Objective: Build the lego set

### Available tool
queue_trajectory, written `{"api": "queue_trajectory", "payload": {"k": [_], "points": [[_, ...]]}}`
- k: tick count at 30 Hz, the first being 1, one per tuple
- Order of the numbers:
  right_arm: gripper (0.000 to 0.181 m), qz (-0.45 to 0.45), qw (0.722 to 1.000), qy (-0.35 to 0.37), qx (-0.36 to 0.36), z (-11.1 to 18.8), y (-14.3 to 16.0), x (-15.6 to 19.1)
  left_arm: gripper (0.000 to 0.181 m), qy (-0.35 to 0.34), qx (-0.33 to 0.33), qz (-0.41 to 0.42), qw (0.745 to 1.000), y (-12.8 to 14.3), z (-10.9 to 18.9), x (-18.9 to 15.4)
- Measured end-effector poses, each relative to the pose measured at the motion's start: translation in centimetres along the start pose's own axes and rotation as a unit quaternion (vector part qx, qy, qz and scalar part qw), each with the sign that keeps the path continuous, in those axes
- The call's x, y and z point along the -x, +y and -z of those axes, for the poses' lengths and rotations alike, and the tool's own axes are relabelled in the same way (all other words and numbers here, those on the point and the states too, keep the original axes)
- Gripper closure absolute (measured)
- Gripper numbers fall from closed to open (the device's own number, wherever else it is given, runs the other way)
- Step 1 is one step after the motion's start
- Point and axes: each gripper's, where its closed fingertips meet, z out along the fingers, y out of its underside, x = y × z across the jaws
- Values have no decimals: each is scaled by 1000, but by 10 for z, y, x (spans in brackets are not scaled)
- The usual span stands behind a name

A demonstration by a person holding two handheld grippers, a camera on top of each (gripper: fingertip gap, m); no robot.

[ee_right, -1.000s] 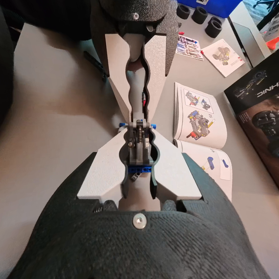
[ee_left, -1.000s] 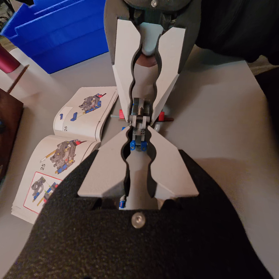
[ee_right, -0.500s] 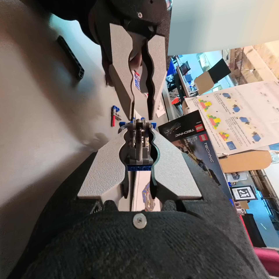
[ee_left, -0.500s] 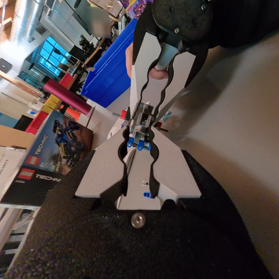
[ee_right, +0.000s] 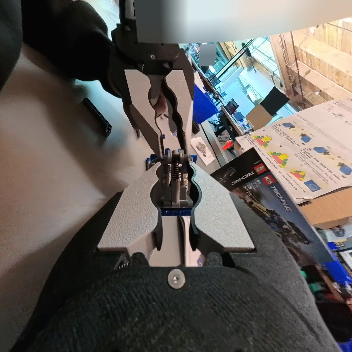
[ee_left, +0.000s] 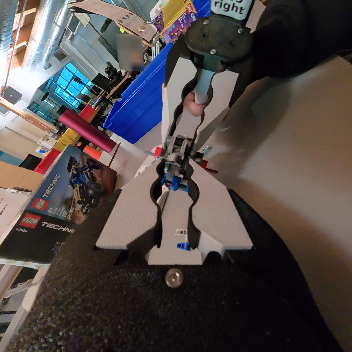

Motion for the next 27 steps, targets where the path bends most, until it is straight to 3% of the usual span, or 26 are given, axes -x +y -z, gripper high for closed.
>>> {"api": "queue_trajectory", "payload": {"k": [10, 27], "points": [[160, -92, 994, -59, -28, 1, 2, 12, 168, 46, -11, 35, 998, 0, -4, -14], [159, -106, 991, -75, -30, 2, 5, 16, 169, 54, 11, 41, 998, 2, -5, -16]]}}
